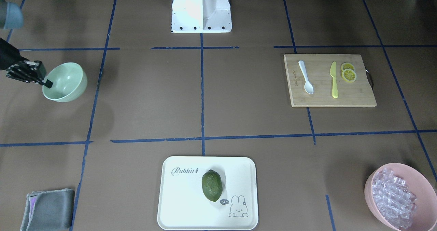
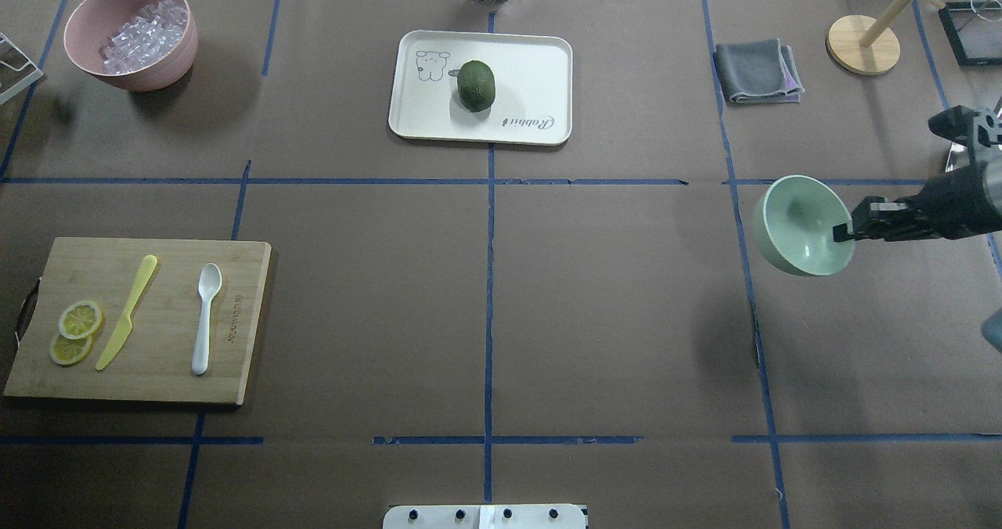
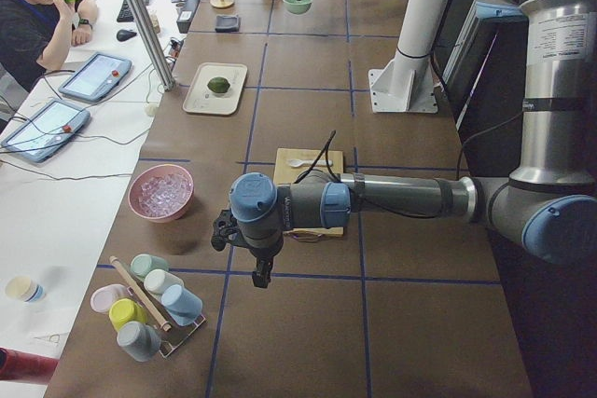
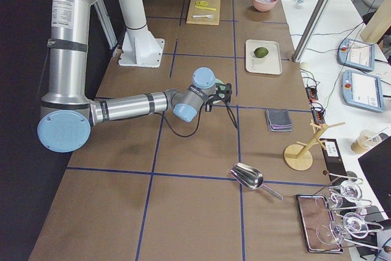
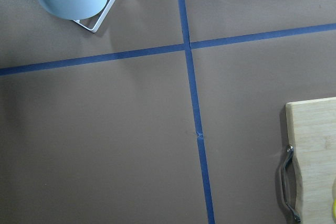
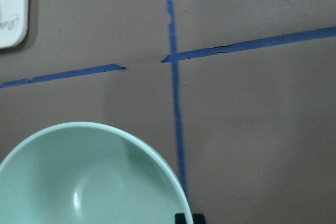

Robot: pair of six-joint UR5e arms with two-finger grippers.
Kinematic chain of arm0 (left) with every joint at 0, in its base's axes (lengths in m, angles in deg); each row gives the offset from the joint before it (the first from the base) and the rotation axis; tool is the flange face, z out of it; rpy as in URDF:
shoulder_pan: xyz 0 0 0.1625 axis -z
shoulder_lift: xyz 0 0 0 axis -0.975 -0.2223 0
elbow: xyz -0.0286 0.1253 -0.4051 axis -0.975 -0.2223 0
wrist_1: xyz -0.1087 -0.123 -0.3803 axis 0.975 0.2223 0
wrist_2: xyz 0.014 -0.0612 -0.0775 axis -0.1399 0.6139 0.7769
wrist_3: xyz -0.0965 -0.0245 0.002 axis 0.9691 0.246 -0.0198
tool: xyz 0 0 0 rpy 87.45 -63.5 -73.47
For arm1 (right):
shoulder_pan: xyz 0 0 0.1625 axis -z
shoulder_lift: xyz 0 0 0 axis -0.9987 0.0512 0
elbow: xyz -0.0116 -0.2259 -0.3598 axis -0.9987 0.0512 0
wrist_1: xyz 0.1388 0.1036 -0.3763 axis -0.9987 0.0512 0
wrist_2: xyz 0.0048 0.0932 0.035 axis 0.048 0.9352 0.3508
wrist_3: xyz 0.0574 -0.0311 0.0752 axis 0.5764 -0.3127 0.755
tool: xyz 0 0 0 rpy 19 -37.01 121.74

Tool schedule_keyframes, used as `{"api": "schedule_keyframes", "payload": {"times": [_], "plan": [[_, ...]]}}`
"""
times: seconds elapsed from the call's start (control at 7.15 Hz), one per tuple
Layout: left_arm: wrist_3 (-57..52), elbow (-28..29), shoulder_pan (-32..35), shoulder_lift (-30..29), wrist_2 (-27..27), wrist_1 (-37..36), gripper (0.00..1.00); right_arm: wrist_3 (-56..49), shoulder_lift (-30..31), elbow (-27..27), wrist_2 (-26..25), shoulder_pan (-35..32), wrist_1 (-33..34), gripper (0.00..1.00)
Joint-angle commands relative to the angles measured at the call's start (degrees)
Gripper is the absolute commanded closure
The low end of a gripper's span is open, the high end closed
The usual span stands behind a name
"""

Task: Place spoon in bowl
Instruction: 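Grip the bowl rim with the right gripper and drag it toward the table center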

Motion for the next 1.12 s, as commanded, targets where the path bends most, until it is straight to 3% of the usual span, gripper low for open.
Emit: {"api": "schedule_keyframes", "payload": {"times": [0.0,0.14,0.28,0.42,0.56,0.98], "plan": [[0.0,0.0,0.0,0.1,0.0,0.0,0.0,8.1,-11.7,-6.8,-4.0,7.4,17.6,1.0],[0.1,0.1,0.0,0.1,0.0,0.0,0.0,8.1,-17.3,-10.0,-9.4,11.1,29.5,1.0],[0.1,0.4,0.0,0.1,0.0,0.0,0.0,8.9,-21.3,-10.4,-14.2,16.0,34.6,1.0],[0.1,0.5,0.0,0.1,0.0,0.0,0.0,13.1,-24.3,-9.3,-23.1,24.6,35.1,1.0],[0.1,0.6,0.0,0.1,0.0,0.0,0.0,15.6,-28.9,-4.7,-27.2,28.7,35.1,1.0],[0.0,0.6,0.0,0.1,0.0,0.0,0.0,16.3,-37.3,5.8,-31.7,32.4,34.5,1.0]]}}
